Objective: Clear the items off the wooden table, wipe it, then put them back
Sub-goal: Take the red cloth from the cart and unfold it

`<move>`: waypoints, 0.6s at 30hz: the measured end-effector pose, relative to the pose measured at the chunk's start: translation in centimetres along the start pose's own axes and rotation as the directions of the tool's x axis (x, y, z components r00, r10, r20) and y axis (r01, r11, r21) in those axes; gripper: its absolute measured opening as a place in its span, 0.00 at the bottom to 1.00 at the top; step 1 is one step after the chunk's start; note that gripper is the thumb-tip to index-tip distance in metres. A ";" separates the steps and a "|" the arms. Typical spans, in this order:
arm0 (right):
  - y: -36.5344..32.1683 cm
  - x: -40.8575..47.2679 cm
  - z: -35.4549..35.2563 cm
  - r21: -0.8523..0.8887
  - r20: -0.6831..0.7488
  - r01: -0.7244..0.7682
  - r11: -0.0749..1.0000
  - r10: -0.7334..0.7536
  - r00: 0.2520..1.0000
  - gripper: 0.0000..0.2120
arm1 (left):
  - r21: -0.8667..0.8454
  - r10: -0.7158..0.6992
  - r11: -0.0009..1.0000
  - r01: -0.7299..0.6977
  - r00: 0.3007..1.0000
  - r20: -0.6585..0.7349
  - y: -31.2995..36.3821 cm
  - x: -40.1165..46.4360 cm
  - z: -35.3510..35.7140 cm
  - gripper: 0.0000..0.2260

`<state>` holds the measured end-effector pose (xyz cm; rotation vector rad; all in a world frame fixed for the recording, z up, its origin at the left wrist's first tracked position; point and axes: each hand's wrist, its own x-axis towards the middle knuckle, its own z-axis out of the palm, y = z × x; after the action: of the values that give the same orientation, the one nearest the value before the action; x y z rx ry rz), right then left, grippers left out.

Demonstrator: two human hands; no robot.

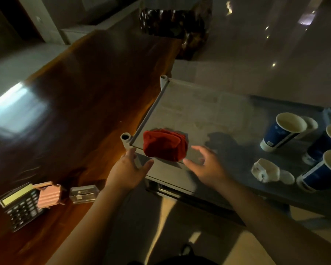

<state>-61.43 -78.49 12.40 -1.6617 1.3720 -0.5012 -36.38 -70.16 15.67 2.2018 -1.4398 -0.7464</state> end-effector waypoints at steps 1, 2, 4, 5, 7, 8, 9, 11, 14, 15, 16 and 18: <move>0.1 1.1 -0.1 0.013 -0.007 -0.032 0.999 0.032 0.999 0.30 | 0.031 -0.005 1.000 0.005 1.000 0.016 0.5 1.0 0.1 0.37; 0.2 2.0 -0.1 0.028 -0.015 -0.065 0.997 0.066 0.998 0.30 | 0.048 -0.010 0.999 0.008 0.999 0.031 0.9 2.0 0.2 0.37; 0.5 4.0 0.2 0.060 -0.026 -0.130 0.990 0.131 0.991 0.29 | 0.056 -0.005 0.998 0.002 0.998 0.057 1.4 4.2 0.4 0.35; 0.7 4.9 0.5 0.072 -0.033 -0.154 0.985 0.157 0.987 0.29 | 0.055 0.002 0.998 -0.006 0.997 0.072 1.6 5.3 0.5 0.35; 0.9 6.3 1.2 0.076 -0.036 -0.180 0.981 0.183 0.983 0.29 | 0.052 0.010 0.999 -0.015 0.995 0.100 1.6 7.5 0.7 0.34; 0.9 7.0 1.5 0.072 -0.041 -0.189 0.979 0.192 0.980 0.29 | 0.056 0.011 0.998 -0.017 0.994 0.112 1.6 8.6 0.8 0.34; 0.8 7.7 1.8 0.068 -0.051 -0.200 0.977 0.203 0.978 0.29 | 0.063 0.008 0.998 -0.016 0.993 0.122 1.5 9.6 0.9 0.34; 0.6 9.1 2.2 0.066 -0.077 -0.230 0.971 0.235 0.969 0.29 | 0.084 -0.011 0.996 -0.001 0.990 0.143 1.3 11.6 1.2 0.31; 0.7 11.1 2.8 0.063 -0.083 -0.295 0.953 0.299 0.951 0.31 | 0.106 -0.062 0.993 0.041 0.977 0.202 1.3 14.0 1.9 0.30; 0.7 11.7 3.0 0.063 -0.078 -0.313 0.948 0.318 0.945 0.31 | 0.110 -0.077 0.992 0.054 0.974 0.214 1.3 14.7 2.1 0.31; 0.8 12.2 3.2 0.065 -0.076 -0.329 0.942 0.334 0.940 0.32 | 0.104 -0.088 0.992 0.066 0.971 0.221 1.2 15.3 2.5 0.31; 1.0 13.2 3.8 0.074 -0.078 -0.360 0.930 0.365 0.928 0.32 | 0.045 -0.111 0.994 0.104 0.969 0.220 1.2 16.2 3.1 0.31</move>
<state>-55.06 -89.23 6.65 -1.3089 1.6713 -0.3979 -33.91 -85.66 10.50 2.2960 -1.4528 -1.0425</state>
